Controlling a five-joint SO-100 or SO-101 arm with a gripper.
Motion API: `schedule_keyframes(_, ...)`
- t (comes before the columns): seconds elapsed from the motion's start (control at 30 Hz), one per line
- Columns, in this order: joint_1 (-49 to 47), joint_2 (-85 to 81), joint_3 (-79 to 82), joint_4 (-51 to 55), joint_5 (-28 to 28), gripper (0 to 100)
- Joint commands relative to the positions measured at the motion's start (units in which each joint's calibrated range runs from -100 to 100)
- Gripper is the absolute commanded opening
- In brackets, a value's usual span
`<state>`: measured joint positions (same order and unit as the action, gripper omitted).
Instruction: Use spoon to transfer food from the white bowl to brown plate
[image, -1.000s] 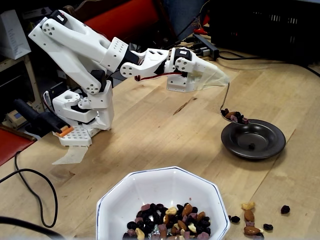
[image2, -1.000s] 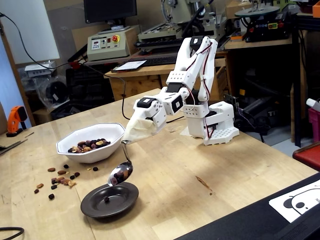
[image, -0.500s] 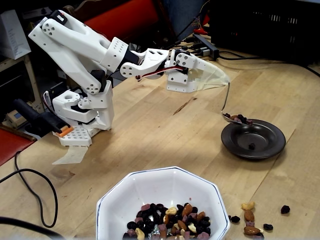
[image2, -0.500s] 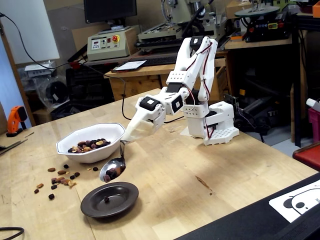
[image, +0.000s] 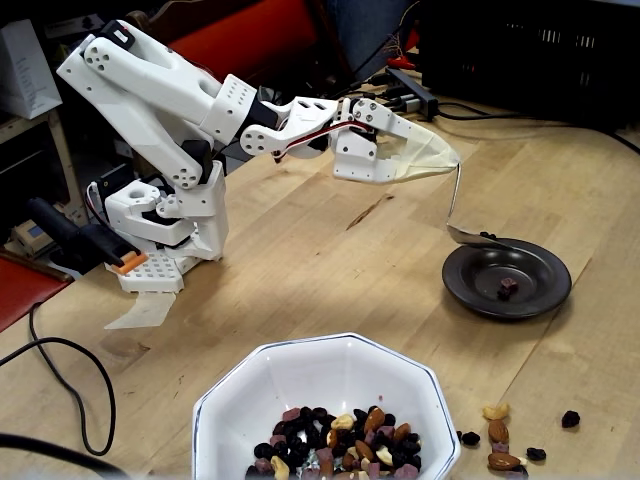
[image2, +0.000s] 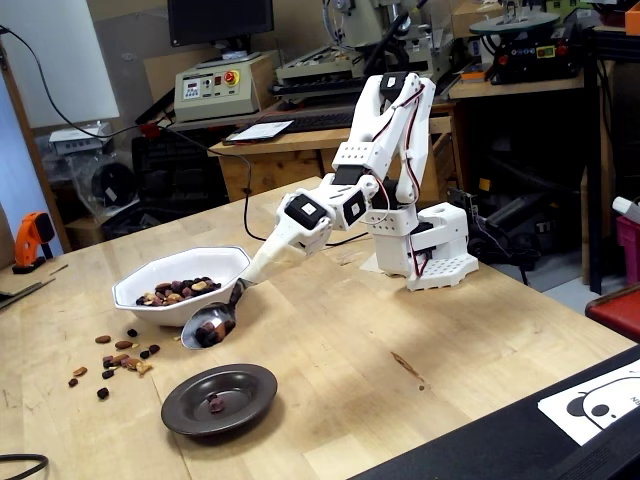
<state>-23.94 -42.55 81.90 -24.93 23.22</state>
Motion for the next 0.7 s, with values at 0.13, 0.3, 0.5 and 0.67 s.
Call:
schedule_keyframes(0.13, -0.28, -2.25, -0.22, -0.29, 4.64, 4)
schedule_keyframes(0.3, 0.09, -2.25, -0.22, -0.21, 6.74, 4)
schedule_keyframes(0.5, 0.09, -2.25, -0.49, -0.21, 7.33, 4)
schedule_keyframes(0.67, 0.09, -2.25, -0.93, -0.13, 7.28, 4)
